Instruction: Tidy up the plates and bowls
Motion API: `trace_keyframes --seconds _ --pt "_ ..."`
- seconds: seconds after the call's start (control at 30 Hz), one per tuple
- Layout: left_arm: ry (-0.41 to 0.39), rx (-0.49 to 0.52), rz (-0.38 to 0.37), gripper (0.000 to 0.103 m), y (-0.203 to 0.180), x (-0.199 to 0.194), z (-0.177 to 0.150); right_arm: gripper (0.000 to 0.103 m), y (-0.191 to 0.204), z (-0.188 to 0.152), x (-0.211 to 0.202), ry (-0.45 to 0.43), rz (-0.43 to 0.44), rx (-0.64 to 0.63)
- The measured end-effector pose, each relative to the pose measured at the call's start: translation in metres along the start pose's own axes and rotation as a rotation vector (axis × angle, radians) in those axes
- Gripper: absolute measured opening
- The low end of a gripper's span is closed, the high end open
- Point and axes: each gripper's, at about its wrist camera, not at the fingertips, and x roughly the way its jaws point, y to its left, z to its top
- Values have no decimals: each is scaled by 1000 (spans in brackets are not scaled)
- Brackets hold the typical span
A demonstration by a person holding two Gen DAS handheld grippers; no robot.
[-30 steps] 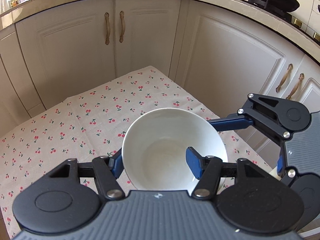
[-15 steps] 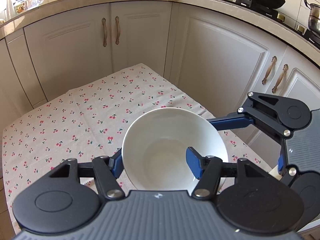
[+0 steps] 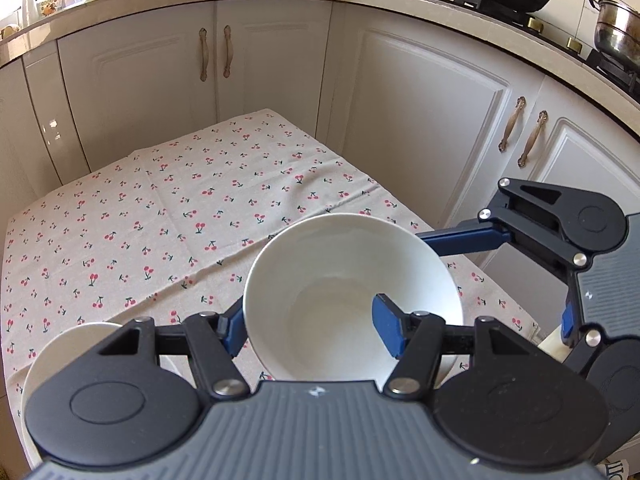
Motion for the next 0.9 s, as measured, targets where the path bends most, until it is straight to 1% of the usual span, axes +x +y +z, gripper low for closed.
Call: trace_keyframes --seconds 0.27,0.43,0.9 --pt "12 -2 -6 64 -6 -4 -21 97 13 -13 -4 12 19 3" --pt "12 1 -16 65 -10 -2 -32 97 15 -23 1 39 31 16" --pt "29 -13 -26 66 -10 1 -39 97 22 -31 1 48 34 11"
